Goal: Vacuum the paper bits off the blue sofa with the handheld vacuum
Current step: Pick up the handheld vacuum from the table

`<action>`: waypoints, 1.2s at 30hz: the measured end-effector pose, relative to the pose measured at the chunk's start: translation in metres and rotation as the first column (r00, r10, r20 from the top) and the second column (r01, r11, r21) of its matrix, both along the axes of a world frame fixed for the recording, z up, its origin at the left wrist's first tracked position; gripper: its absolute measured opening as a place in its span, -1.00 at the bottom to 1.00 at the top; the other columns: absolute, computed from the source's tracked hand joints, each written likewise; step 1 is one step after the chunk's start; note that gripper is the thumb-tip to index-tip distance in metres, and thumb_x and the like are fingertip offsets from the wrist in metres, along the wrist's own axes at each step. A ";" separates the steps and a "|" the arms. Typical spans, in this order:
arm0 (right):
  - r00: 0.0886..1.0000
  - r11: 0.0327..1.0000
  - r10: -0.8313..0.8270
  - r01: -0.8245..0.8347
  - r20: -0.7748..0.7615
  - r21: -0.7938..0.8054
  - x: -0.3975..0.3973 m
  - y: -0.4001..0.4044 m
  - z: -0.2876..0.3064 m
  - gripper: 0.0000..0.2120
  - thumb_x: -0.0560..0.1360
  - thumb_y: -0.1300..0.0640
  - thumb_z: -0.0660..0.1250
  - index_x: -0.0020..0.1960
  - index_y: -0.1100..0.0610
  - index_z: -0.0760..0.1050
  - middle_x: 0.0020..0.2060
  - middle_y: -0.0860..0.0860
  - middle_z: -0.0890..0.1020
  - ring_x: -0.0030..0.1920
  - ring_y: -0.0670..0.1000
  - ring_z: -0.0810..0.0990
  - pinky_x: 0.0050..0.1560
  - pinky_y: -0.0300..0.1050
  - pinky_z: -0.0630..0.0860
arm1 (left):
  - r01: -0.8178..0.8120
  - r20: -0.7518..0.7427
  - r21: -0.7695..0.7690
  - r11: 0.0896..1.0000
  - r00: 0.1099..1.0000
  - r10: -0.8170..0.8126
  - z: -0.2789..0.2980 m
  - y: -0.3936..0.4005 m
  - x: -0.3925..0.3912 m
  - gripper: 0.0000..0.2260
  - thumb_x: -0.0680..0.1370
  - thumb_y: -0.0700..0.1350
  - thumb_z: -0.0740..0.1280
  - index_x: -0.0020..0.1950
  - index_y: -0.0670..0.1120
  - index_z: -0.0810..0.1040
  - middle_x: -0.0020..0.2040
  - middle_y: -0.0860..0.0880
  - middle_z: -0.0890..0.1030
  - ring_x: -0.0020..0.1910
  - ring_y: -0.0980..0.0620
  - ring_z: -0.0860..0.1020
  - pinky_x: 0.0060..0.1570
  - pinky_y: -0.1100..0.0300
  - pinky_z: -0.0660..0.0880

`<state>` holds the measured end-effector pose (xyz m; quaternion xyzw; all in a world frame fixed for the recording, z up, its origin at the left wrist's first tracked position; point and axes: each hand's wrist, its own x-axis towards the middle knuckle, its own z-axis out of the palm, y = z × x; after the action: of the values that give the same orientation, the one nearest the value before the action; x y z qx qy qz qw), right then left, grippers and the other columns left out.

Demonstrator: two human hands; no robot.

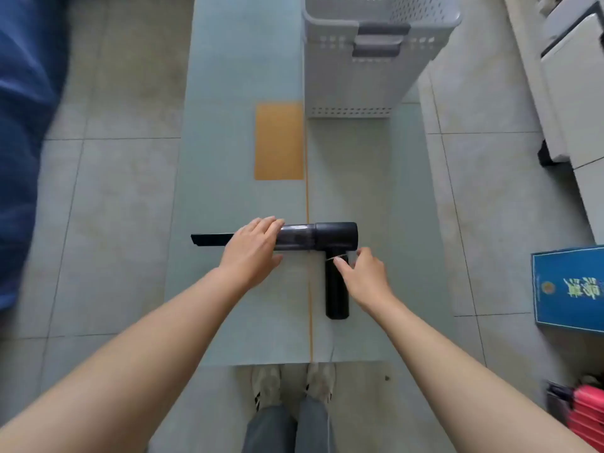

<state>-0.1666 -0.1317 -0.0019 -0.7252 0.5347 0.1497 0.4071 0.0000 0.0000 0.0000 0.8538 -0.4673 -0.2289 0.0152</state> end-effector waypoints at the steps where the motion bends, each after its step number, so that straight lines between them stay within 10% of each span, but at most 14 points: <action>1: 1.000 1.000 -0.009 0.009 -0.020 0.015 0.001 0.002 -0.006 -0.46 0.62 -0.09 0.29 0.41 0.28 0.33 0.32 0.22 0.52 0.30 0.24 0.50 0.21 0.02 0.45 | 0.014 0.010 0.017 1.000 1.000 -0.014 -0.007 -0.003 0.000 -0.41 0.55 0.00 0.31 0.52 -0.08 0.16 0.51 -0.04 0.24 0.48 -0.03 0.22 0.42 0.14 0.16; 20: 0.996 0.990 -0.090 0.092 -0.024 0.106 0.008 0.004 -0.039 -0.59 0.57 -0.01 0.38 0.21 0.30 0.43 0.17 0.22 0.57 0.16 0.23 0.55 -0.03 -0.07 0.40 | -0.023 0.053 0.018 1.000 0.998 0.022 -0.046 -0.021 0.006 -0.47 0.51 -0.05 0.37 0.44 -0.04 0.28 0.29 -0.05 0.45 0.15 -0.14 0.47 0.10 0.07 0.36; 36: 0.934 0.974 -0.060 -0.022 0.352 0.225 0.034 0.025 0.235 -0.69 0.48 -0.03 0.47 -0.09 0.25 0.57 -0.24 0.05 0.60 -0.18 0.06 0.59 -0.14 -0.08 0.49 | -0.340 -0.037 -0.310 0.888 0.937 0.346 0.231 0.040 0.023 -0.43 0.46 -0.15 0.44 0.44 -0.07 0.36 0.32 -0.07 0.48 0.20 -0.16 0.48 0.22 0.01 0.38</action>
<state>-0.1330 -0.1071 0.2327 -0.6844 0.4386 0.0716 0.5780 0.0234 0.0403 0.2307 0.9119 -0.3394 -0.1376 0.1852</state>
